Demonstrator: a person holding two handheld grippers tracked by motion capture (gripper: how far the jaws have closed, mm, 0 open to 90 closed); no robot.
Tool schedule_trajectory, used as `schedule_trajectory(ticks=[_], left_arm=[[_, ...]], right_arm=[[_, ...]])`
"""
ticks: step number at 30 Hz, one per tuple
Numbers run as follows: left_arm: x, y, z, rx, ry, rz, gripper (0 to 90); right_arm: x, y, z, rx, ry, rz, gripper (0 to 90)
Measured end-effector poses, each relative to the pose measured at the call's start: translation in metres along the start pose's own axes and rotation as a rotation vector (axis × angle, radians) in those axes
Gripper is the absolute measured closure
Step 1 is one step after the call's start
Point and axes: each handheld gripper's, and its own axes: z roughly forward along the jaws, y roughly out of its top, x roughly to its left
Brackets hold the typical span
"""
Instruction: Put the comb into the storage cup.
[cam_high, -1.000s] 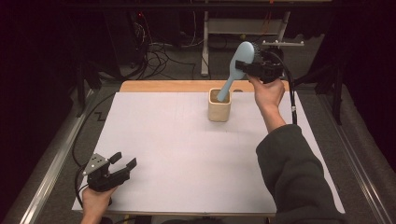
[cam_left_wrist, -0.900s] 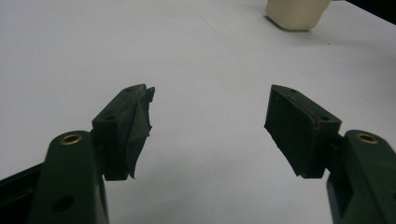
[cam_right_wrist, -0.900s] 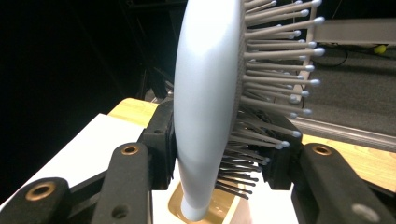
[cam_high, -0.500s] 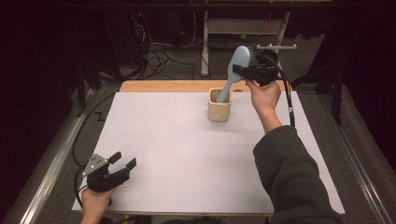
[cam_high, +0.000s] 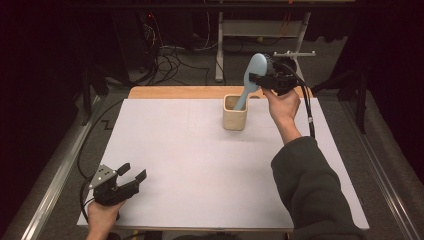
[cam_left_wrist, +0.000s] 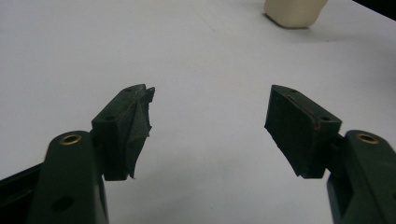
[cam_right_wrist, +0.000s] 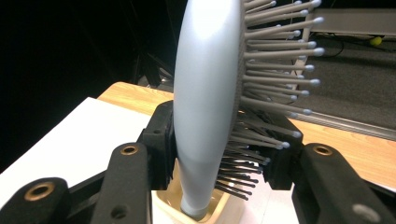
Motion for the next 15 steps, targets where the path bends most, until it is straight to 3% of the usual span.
schedule_trajectory(ticks=[15], left_arm=[[-0.0003, 0.0001, -0.0004, 0.004, -0.001, 0.012, 31.5]], right_arm=[[0.0020, -0.0091, 0.0091, 0.023, 0.006, 0.001, 54.6]])
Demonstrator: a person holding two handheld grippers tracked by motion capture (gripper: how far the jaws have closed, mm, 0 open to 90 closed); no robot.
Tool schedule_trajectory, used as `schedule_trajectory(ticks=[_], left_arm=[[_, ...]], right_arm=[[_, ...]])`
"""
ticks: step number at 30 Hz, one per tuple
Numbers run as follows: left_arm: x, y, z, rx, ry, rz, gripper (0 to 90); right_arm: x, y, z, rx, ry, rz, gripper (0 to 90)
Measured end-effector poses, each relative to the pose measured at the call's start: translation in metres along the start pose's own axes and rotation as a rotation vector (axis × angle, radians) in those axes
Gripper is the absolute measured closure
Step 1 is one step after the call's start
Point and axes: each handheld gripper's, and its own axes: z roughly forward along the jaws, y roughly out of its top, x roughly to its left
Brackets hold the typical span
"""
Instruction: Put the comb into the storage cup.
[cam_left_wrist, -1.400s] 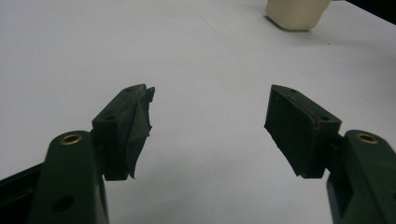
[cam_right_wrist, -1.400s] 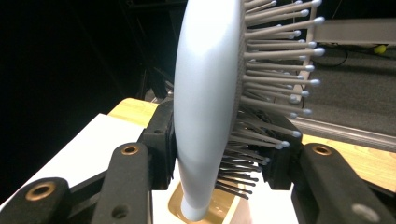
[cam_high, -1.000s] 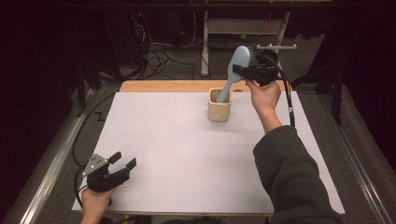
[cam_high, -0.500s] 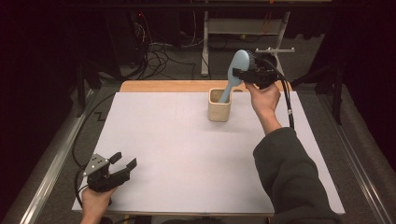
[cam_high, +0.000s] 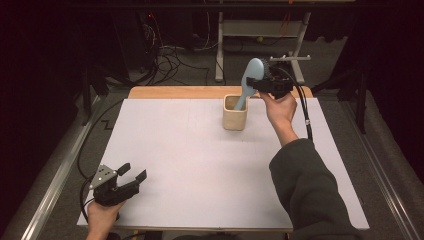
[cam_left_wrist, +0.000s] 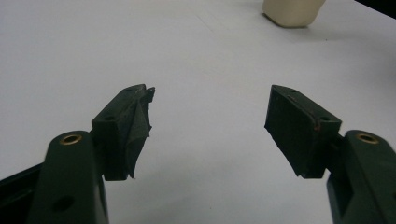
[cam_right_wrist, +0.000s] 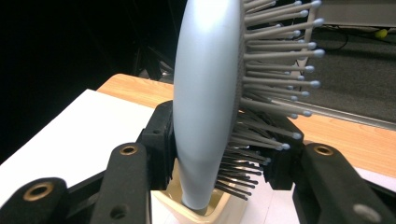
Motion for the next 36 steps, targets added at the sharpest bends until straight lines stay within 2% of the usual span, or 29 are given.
schedule_trajectory(ticks=[6, 20, 28, 36], left_arm=[[-0.001, 0.000, 0.001, 0.006, -0.004, 0.001, 31.6], [0.002, 0.000, 0.001, 0.002, -0.005, -0.017, 31.8], [0.002, 0.000, 0.001, 0.004, -0.007, -0.015, 31.6], [0.000, 0.000, 0.002, 0.013, -0.007, 0.006, 31.4]], right_arm=[[0.001, -0.004, 0.001, 0.002, -0.010, 0.016, 54.5], [0.006, -0.010, 0.012, 0.036, -0.022, -0.013, 54.0], [0.008, -0.012, 0.017, 0.053, -0.022, -0.018, 53.8], [0.010, -0.014, 0.022, 0.067, -0.020, -0.027, 53.5]])
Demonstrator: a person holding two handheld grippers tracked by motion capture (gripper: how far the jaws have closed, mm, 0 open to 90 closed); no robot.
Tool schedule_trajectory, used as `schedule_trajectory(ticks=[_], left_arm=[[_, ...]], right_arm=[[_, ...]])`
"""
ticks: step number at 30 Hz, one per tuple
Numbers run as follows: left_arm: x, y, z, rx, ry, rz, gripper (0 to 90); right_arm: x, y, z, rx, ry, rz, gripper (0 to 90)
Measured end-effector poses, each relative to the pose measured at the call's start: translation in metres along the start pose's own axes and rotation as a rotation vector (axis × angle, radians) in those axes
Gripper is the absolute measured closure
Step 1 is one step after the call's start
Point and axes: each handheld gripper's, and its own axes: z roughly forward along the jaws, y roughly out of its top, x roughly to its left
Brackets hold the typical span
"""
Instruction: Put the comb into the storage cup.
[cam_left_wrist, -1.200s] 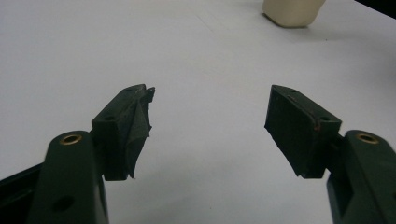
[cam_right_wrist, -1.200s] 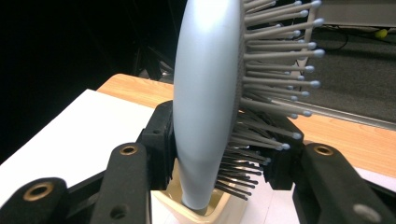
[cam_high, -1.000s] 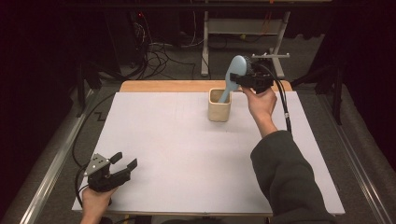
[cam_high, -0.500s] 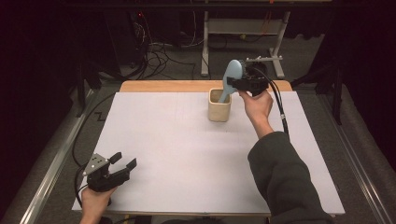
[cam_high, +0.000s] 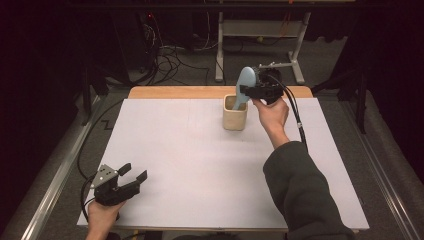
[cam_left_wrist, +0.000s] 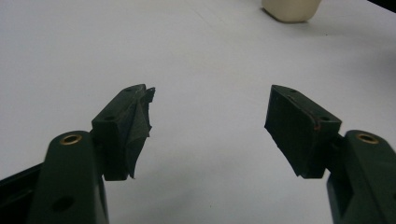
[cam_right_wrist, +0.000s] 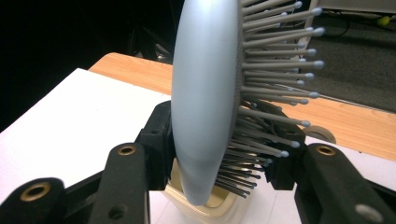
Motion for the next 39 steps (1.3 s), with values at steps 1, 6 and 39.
schedule_trajectory(ticks=[1, 6, 39], left_arm=[[0.000, 0.000, 0.000, 0.000, 0.000, -0.002, 31.4], [0.000, 0.000, 0.000, -0.001, -0.001, -0.001, 31.4], [0.001, 0.000, -0.002, -0.008, 0.005, -0.005, 31.2]], right_arm=[[0.000, 0.000, 0.001, 0.002, 0.000, 0.001, 53.5], [0.001, -0.002, 0.004, 0.011, 0.003, 0.000, 53.1], [-0.002, -0.016, 0.011, 0.043, -0.031, 0.001, 45.0]])
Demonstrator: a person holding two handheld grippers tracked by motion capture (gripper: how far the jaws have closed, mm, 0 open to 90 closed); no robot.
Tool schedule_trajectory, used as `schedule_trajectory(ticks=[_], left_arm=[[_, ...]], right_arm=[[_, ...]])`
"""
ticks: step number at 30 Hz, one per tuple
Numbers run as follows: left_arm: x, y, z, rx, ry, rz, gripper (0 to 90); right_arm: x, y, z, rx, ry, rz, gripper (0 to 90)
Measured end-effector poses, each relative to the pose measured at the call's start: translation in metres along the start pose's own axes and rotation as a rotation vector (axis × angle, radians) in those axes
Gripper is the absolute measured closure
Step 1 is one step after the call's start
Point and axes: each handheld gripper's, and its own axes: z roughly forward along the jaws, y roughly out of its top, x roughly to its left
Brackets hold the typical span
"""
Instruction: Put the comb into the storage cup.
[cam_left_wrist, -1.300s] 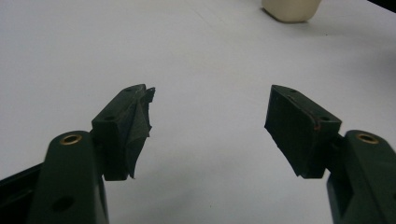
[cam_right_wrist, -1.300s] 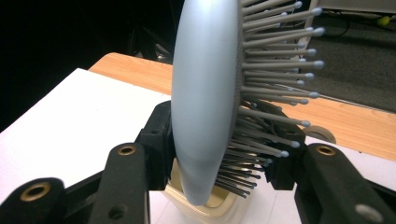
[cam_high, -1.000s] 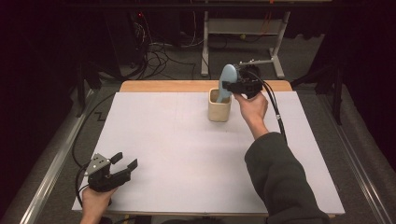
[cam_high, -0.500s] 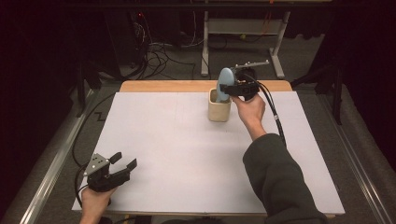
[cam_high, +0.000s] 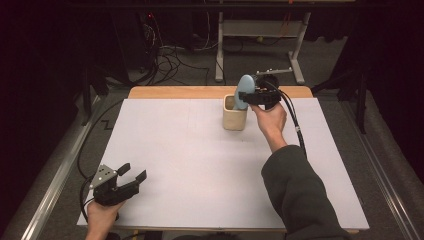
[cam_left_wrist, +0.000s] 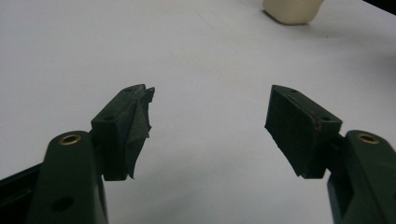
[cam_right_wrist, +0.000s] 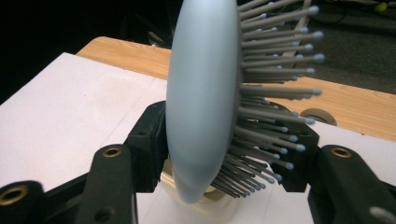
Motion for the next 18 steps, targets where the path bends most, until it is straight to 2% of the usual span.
schedule_trajectory(ticks=[10, 14, 18], left_arm=[[-0.0001, 0.0001, -0.0002, 0.001, -0.002, 0.000, 31.2], [-0.0002, 0.0001, -0.0002, 0.002, -0.004, -0.001, 31.2], [-0.0012, 0.0002, 0.0001, 0.006, -0.008, 0.004, 31.2]], right_arm=[[-0.0013, -0.0020, -0.0011, -0.007, -0.048, -0.015, 35.2], [-0.0006, -0.0020, -0.0007, -0.004, -0.054, -0.024, 32.9], [-0.0012, -0.0022, -0.0030, -0.025, -0.051, -0.013, 31.4]])
